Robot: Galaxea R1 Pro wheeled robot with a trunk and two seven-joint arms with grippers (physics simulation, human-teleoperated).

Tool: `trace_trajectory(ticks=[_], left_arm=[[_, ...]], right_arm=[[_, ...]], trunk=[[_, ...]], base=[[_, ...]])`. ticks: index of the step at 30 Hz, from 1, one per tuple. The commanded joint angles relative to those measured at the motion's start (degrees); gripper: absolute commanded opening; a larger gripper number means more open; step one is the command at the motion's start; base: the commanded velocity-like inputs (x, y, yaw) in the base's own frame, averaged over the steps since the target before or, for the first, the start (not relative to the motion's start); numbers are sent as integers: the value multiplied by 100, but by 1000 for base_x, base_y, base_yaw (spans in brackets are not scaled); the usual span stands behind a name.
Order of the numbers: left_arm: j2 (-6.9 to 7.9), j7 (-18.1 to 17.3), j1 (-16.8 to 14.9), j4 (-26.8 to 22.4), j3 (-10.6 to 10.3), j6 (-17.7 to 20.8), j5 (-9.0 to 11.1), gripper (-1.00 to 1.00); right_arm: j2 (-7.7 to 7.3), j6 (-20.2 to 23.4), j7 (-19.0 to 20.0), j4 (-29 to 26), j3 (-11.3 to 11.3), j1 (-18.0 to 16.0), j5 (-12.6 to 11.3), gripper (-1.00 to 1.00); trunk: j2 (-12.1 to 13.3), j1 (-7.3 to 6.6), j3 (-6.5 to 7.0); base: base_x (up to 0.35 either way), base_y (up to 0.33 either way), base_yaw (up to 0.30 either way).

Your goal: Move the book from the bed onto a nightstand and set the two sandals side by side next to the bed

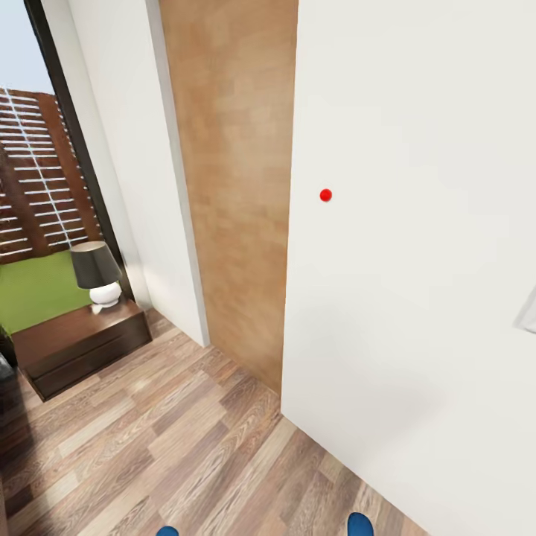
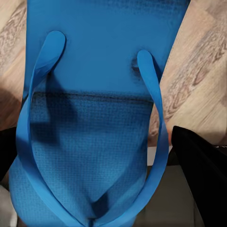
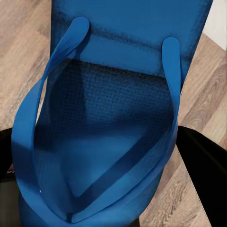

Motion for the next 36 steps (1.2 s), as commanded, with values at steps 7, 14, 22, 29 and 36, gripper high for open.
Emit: trace_trajectory(ticks=[7, 14, 22, 29, 36], left_arm=[[0, -8, -7, 8, 52, -19, -60, -100], [0, -8, -7, 8, 52, -24, -60, -100], [0, -8, -7, 8, 53, -21, -60, -100], [0, -8, -7, 8, 53, -22, -60, -100], [-5, -8, -7, 8, 53, -19, -60, -100]], right_arm=[[-7, -23, -18, 4, 46, -6, -59, -100], [-34, -22, -18, 4, 50, -5, -54, -100], [-16, -21, -18, -2, 120, -5, -67, -100], [1, -6, -18, -5, 151, -5, -75, -100], [3, 2, -18, -5, 163, -5, -76, -100]], trunk=[[-12, 7, -12], [-12, 7, -12], [-12, 7, -12], [-12, 7, -12], [-12, 7, -12]], base=[[322, -40, 152], [211, -5, 21], [39, -1, 3], [4, 0, 146], [30, -30, 259]])
